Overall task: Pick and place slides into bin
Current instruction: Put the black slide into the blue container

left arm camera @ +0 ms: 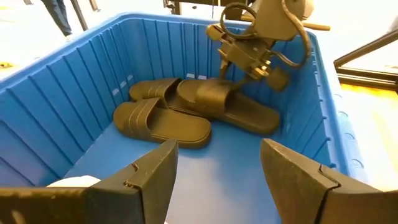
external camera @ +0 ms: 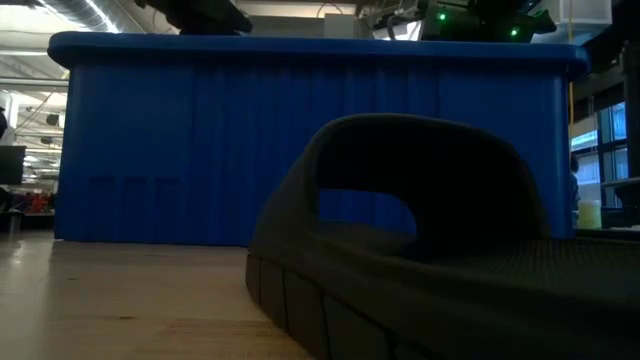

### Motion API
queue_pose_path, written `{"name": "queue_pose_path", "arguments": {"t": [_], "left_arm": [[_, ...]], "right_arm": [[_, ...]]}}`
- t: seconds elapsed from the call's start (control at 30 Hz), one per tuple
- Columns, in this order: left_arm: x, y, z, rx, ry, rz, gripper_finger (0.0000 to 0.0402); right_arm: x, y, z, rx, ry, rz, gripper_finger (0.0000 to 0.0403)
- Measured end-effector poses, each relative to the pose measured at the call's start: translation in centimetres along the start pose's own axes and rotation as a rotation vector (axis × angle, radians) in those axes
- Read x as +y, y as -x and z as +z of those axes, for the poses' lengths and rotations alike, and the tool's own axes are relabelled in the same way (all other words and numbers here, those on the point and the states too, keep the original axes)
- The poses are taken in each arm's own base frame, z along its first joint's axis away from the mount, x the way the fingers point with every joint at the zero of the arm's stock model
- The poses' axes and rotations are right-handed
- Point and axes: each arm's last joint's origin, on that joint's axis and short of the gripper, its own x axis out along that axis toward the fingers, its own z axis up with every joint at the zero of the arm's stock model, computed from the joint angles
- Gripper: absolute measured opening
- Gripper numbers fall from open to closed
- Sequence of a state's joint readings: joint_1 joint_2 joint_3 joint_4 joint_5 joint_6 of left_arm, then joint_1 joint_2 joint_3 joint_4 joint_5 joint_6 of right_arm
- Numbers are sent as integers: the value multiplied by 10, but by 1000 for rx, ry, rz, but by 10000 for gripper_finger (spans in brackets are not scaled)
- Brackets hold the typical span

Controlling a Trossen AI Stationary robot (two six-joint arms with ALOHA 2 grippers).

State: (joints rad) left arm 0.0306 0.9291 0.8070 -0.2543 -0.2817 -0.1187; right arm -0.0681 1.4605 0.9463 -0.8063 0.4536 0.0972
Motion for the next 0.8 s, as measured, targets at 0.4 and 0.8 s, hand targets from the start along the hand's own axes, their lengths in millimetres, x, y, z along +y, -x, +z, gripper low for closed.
{"name": "queue_pose_path", "arguments": {"t": [0.4, 0.8], "left_arm": [[4, -1, 0, 0, 8, 20, 224], [4, -1, 0, 0, -42, 20, 224]], "right_arm": [[-3, 9, 2, 42, -6, 34, 266], [-27, 63, 30, 6, -22, 36, 275]]}}
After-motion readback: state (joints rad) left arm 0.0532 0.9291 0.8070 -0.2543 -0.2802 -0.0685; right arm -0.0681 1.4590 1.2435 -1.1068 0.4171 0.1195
